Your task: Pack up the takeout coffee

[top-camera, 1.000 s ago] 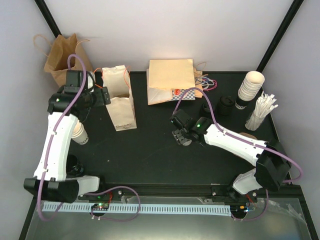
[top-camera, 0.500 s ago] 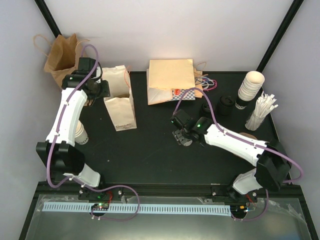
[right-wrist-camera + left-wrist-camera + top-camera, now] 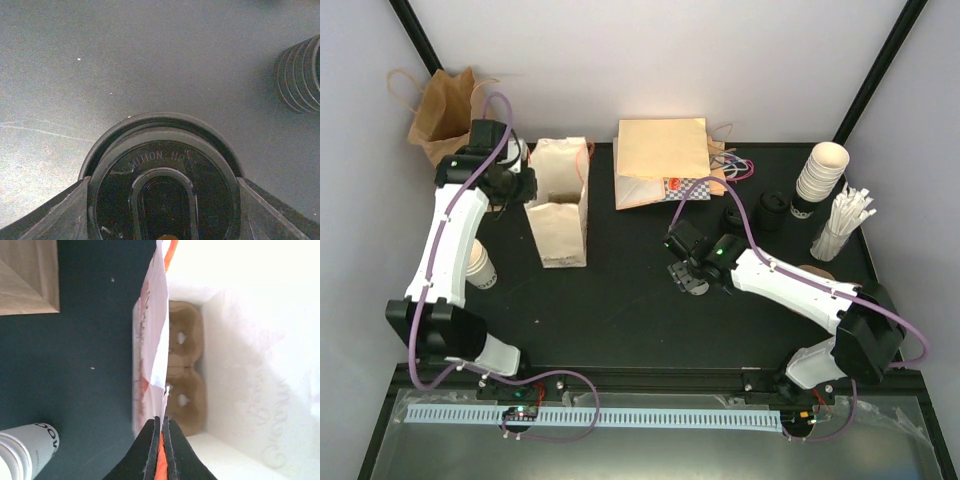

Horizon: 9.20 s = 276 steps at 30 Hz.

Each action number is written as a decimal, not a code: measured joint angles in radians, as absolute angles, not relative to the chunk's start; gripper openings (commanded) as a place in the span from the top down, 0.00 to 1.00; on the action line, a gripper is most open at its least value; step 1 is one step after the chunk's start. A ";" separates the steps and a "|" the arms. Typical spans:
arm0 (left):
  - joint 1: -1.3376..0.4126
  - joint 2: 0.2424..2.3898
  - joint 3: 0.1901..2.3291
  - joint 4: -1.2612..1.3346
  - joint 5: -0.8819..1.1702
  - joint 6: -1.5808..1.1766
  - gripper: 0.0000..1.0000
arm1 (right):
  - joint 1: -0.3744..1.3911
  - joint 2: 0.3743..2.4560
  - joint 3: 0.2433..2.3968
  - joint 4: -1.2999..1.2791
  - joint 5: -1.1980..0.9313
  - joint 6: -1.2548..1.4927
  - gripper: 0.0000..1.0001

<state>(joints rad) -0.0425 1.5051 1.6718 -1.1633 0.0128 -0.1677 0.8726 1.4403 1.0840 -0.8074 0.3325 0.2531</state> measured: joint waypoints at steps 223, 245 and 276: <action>-1.098 0.667 1.232 -0.929 -0.258 -0.137 0.38 | 1.499 1.356 1.233 -0.846 0.489 -0.137 0.52; -1.087 0.768 1.293 -1.013 0.127 -0.087 0.50 | 1.499 1.398 1.234 -0.873 0.514 -0.263 0.52; -1.087 0.785 1.277 -0.966 -0.012 -0.044 0.98 | 1.503 1.529 1.234 -0.867 0.579 -0.307 0.52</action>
<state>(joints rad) -1.0866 0.7845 1.2766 -0.9661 -0.0124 -0.0441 1.5028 1.5291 1.2335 -0.8665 0.5785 -0.3073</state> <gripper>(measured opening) 0.020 0.742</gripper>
